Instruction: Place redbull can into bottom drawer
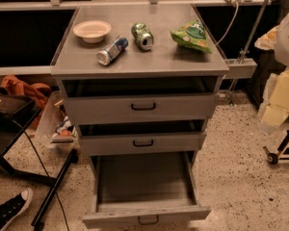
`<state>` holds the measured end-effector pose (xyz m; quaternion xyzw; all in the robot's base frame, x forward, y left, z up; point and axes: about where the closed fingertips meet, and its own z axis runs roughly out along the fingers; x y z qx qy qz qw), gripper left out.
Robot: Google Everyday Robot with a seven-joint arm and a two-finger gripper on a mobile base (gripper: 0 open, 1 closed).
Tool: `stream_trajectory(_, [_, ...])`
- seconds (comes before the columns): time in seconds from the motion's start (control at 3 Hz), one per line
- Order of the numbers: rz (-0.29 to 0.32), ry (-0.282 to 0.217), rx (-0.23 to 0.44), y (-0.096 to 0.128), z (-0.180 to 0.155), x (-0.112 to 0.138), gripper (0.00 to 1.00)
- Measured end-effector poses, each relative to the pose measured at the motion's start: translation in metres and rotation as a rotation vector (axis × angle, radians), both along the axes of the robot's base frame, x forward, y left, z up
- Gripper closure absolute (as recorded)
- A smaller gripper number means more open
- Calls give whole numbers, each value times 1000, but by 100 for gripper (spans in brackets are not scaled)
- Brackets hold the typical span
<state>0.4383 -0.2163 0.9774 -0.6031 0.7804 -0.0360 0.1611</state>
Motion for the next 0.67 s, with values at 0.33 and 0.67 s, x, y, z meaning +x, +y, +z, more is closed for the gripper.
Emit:
stream_trajectory(0.33, [0,0,0,0,0,0,0])
stream_trajectory(0.67, [-21,-4,12,4,2,5,0])
